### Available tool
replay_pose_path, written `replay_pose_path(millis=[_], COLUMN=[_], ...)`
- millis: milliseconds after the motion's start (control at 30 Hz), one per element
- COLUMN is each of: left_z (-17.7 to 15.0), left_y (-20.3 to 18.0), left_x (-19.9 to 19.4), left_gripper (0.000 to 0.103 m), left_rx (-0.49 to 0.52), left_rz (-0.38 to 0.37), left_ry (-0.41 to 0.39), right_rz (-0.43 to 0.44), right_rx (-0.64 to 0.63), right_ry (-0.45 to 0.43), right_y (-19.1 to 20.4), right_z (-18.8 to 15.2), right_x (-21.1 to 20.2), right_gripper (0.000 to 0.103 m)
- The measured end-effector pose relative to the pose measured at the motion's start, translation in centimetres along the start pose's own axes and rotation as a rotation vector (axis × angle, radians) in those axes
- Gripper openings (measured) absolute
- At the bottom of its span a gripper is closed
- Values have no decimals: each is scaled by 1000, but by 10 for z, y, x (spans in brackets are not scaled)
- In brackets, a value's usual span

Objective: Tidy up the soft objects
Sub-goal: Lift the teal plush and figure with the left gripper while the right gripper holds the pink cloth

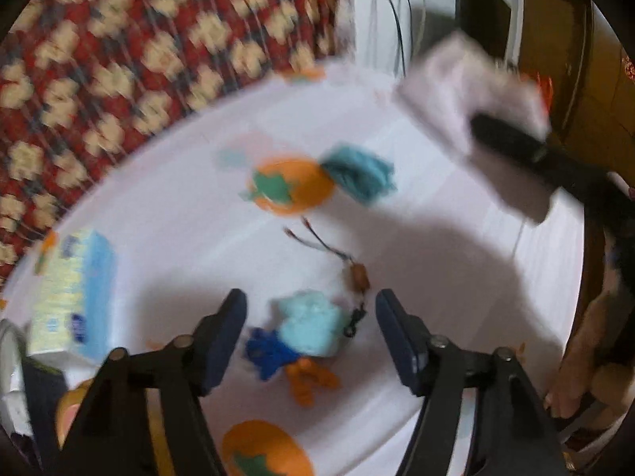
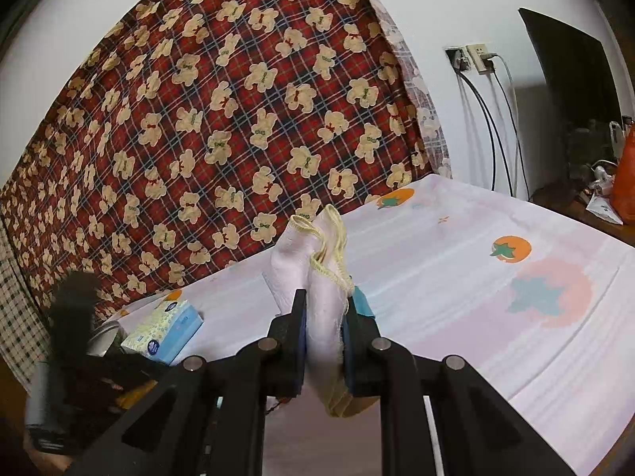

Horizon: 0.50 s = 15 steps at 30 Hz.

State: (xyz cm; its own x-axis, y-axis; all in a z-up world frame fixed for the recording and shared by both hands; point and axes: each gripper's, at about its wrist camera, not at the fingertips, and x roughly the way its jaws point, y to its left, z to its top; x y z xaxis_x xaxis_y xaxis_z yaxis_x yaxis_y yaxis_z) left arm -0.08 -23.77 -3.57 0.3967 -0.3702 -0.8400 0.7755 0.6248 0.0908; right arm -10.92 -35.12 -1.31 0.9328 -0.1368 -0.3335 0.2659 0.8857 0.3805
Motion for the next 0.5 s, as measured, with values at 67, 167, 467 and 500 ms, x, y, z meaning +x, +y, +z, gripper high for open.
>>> replay_pose_path(millis=[67, 167, 467, 500], left_z=[0, 4, 14, 15], left_y=[0, 6, 37, 39], left_x=[12, 15, -41, -48], left_gripper=[58, 33, 25, 25], left_rx=[-10, -37, -224, -233], left_rz=[3, -23, -215, -216], left_ry=[33, 52, -239, -265], right_rz=[-2, -6, -11, -12], right_rx=[5, 7, 18, 18], right_ry=[-2, -4, -12, -12], right_y=[-2, -4, -5, -5], right_z=[1, 0, 0, 0], right_x=[-1, -1, 0, 0], right_gripper=[16, 16, 16, 16])
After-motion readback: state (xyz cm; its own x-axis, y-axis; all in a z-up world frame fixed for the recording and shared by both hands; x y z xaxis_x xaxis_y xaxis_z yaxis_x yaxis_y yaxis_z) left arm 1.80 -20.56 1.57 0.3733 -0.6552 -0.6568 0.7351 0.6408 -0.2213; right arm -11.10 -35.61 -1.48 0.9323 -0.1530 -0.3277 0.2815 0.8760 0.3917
